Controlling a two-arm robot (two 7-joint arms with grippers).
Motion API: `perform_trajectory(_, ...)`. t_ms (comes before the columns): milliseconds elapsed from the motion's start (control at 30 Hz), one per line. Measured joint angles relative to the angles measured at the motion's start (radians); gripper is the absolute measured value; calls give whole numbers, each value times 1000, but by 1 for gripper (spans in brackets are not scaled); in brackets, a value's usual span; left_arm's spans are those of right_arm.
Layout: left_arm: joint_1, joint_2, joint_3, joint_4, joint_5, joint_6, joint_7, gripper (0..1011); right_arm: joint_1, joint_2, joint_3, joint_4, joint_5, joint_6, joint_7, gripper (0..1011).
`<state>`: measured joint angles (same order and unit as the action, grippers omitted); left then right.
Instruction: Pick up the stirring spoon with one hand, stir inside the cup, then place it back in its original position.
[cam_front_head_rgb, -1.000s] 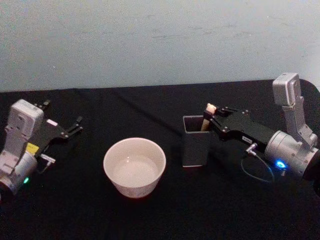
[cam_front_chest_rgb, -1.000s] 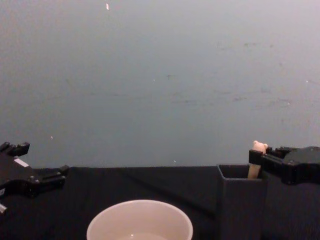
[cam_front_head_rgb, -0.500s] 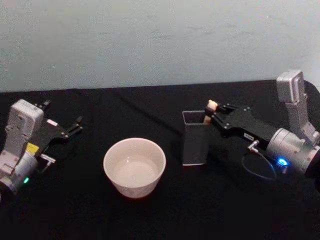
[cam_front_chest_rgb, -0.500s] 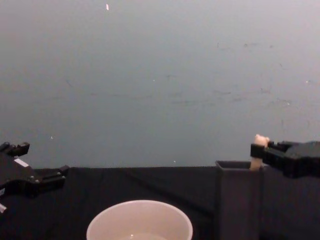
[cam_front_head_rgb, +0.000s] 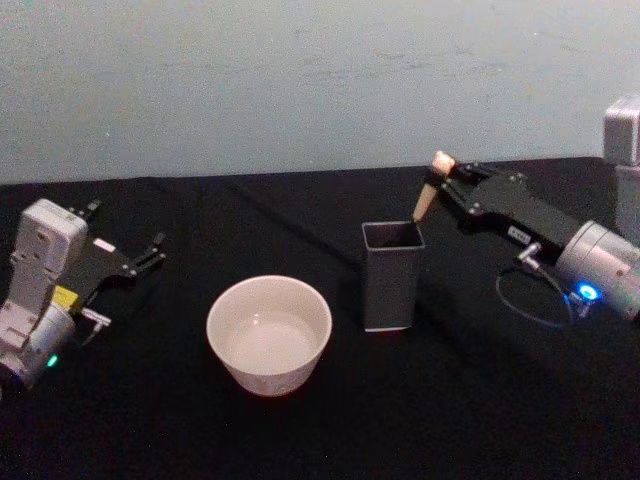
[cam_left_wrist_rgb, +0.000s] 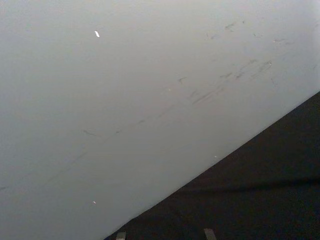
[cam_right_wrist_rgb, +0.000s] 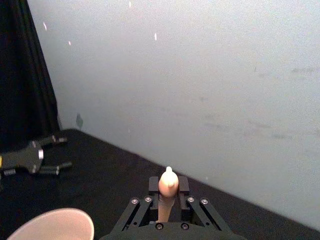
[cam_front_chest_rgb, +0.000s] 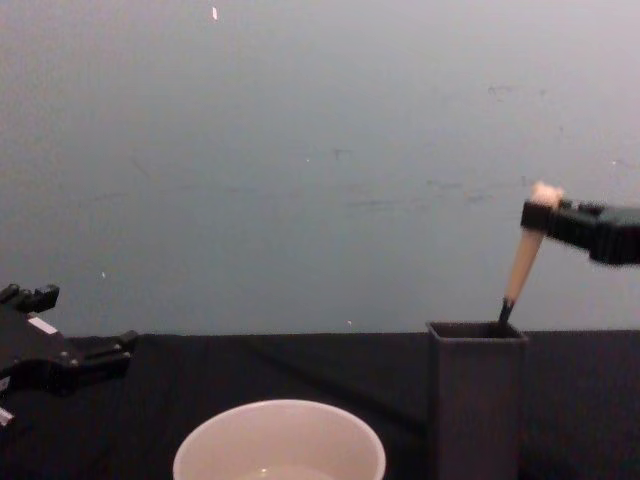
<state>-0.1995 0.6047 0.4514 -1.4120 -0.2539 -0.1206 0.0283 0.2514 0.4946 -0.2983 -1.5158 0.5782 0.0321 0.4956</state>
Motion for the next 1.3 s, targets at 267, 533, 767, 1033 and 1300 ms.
perform_trajectory(267, 0, 0, 0, 0, 0, 0, 0, 1001, 2, 10, 26, -44, 52, -18, 1, 223)
perform_trajectory(533, 0, 0, 0, 0, 0, 0, 0, 1001, 19, 1, 29, -55, 86, -39, 2, 223)
perform_trajectory(767, 0, 0, 0, 0, 0, 0, 0, 1001, 49, -18, 4, -36, 113, -28, 6, 223)
perform_trajectory(1033, 0, 0, 0, 0, 0, 0, 0, 1001, 84, -43, -46, -8, 142, 11, 9, 223)
perform_trajectory(1300, 0, 0, 0, 0, 0, 0, 0, 1001, 96, -50, -117, -3, 140, 19, 26, 223)
